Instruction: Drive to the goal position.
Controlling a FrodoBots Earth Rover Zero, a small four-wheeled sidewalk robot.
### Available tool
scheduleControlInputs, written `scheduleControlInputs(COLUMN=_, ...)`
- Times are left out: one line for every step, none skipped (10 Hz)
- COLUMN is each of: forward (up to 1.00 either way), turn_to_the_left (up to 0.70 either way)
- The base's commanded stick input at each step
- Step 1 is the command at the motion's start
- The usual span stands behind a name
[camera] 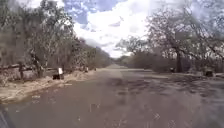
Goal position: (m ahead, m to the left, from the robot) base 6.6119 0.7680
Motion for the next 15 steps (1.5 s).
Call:
scheduleControlInputs(forward=0.7, turn_to_the_left=0.0)
scheduleControlInputs(forward=0.7, turn_to_the_left=0.0)
scheduleControlInputs(forward=0.7, turn_to_the_left=0.0)
scheduleControlInputs(forward=0.7, turn_to_the_left=0.0)
scheduleControlInputs(forward=0.7, turn_to_the_left=0.0)
scheduleControlInputs(forward=0.7, turn_to_the_left=0.0)
scheduleControlInputs(forward=0.7, turn_to_the_left=0.0)
scheduleControlInputs(forward=0.7, turn_to_the_left=0.0)
scheduleControlInputs(forward=0.7, turn_to_the_left=0.0)
scheduleControlInputs(forward=0.7, turn_to_the_left=0.0)
scheduleControlInputs(forward=0.7, turn_to_the_left=0.0)
scheduleControlInputs(forward=0.7, turn_to_the_left=0.0)
scheduleControlInputs(forward=0.7, turn_to_the_left=0.0)
scheduleControlInputs(forward=0.7, turn_to_the_left=0.0)
scheduleControlInputs(forward=0.7, turn_to_the_left=0.0)
